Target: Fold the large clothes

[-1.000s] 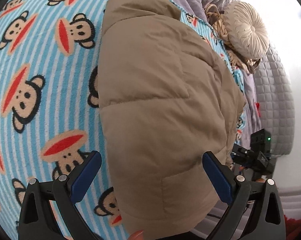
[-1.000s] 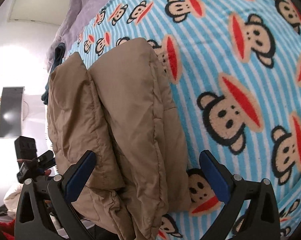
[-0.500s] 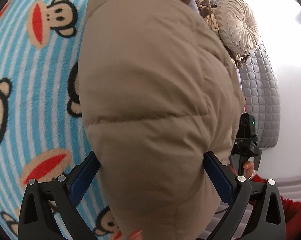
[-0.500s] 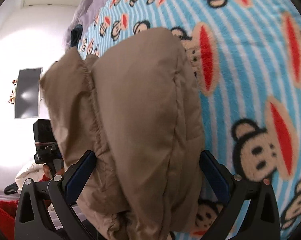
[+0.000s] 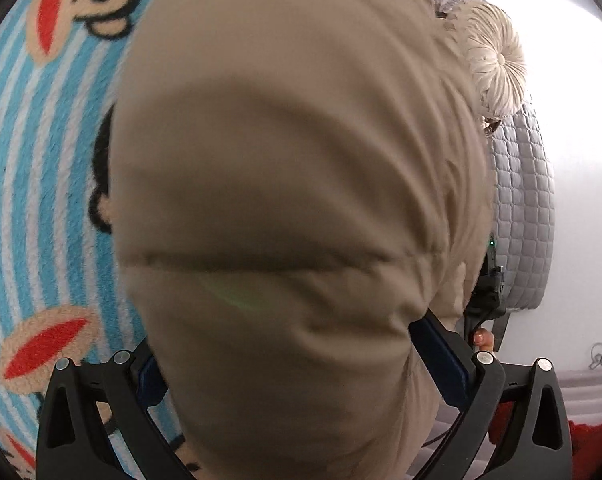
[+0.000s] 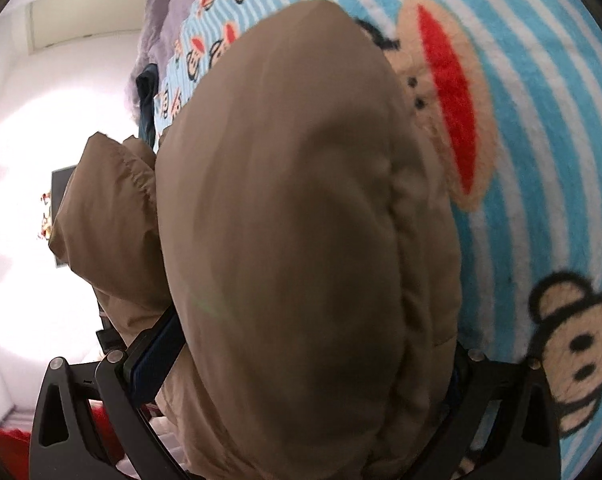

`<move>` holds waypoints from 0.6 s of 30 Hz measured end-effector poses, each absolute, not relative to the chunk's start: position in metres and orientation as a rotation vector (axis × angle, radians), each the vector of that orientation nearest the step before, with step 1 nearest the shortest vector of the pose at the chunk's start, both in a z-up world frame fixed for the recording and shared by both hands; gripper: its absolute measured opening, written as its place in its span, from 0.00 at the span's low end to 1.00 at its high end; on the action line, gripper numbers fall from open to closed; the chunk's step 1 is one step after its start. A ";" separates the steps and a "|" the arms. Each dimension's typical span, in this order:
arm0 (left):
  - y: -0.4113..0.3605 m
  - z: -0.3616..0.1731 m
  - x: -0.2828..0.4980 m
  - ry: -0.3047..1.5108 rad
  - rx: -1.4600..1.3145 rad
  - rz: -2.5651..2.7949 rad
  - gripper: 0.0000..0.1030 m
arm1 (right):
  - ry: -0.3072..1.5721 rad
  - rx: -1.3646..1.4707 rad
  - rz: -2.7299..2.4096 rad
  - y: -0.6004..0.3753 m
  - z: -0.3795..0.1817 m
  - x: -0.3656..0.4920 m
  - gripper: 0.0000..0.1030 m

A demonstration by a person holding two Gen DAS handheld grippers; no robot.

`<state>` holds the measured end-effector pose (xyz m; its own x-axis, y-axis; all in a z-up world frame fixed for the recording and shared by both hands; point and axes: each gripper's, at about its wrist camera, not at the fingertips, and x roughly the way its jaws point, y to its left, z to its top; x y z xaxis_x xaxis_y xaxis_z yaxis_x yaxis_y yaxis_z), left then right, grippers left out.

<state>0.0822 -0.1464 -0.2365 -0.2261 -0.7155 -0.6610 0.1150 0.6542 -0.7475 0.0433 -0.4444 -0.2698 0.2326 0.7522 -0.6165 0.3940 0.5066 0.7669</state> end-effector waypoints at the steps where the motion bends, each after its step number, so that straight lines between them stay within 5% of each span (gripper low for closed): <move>1: -0.148 -0.231 0.081 1.611 -0.493 -0.835 0.95 | 1.380 1.100 0.325 -0.445 -0.268 0.041 0.82; 6: -0.138 -0.208 0.081 1.561 -0.524 -0.880 0.84 | 1.308 1.144 0.358 -0.435 -0.249 0.035 0.59; 18: -0.089 -0.122 0.120 1.381 -0.524 -0.950 0.84 | 1.170 1.160 0.444 -0.380 -0.190 0.055 0.58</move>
<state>0.1201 -0.0886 -0.1221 -0.0790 -0.8098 -0.5813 0.2537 0.5476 -0.7974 0.0547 -0.3805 -0.1896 0.3894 0.7869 -0.4788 0.2714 0.3987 0.8760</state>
